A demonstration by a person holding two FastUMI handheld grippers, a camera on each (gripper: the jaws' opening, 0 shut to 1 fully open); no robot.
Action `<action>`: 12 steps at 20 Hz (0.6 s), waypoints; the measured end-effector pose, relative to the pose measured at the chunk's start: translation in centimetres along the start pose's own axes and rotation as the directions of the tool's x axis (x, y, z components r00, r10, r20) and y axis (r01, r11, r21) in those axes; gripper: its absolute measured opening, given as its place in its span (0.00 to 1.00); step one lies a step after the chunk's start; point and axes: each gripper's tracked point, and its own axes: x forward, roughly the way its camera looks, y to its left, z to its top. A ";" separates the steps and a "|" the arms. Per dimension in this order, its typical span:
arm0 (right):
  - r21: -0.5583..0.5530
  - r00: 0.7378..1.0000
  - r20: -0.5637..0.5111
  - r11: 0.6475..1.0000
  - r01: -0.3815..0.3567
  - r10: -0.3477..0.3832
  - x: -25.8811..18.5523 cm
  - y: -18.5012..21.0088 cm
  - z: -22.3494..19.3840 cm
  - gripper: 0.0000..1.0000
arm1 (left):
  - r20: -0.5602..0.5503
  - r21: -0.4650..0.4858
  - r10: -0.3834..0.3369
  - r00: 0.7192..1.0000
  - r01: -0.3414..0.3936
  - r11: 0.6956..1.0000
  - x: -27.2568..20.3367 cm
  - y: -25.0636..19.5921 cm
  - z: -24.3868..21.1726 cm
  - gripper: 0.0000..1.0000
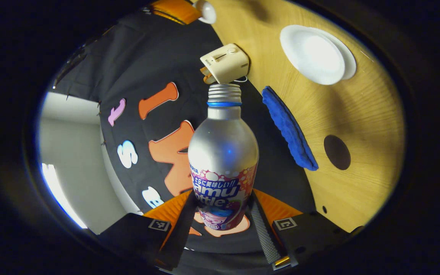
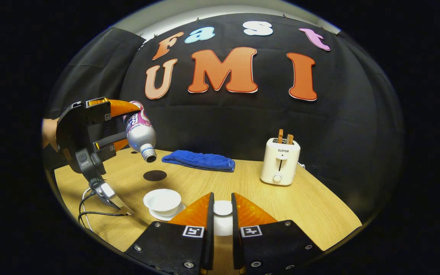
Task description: Open the teacup lid with one hand, grasp the water bottle and pour water into the teacup with the other hand; after pouring, place the water bottle on the coaster and then close the teacup lid.
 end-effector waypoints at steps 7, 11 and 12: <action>-0.026 1.000 0.012 0.999 0.022 -0.022 0.1 -0.5 1.2 0.20 | -0.085 -0.505 0.057 0.995 -0.092 0.858 0.8 3.3 -3.4 0.83; -0.038 1.000 0.031 0.999 0.008 -0.006 0.1 0.4 2.2 0.20 | -0.168 -0.697 0.115 0.979 -0.200 0.688 0.9 5.8 -5.9 0.83; -0.039 0.999 0.035 0.999 0.009 -0.008 0.2 0.5 2.5 0.20 | -0.190 -0.729 0.139 0.972 -0.235 0.643 1.1 6.3 -6.3 0.79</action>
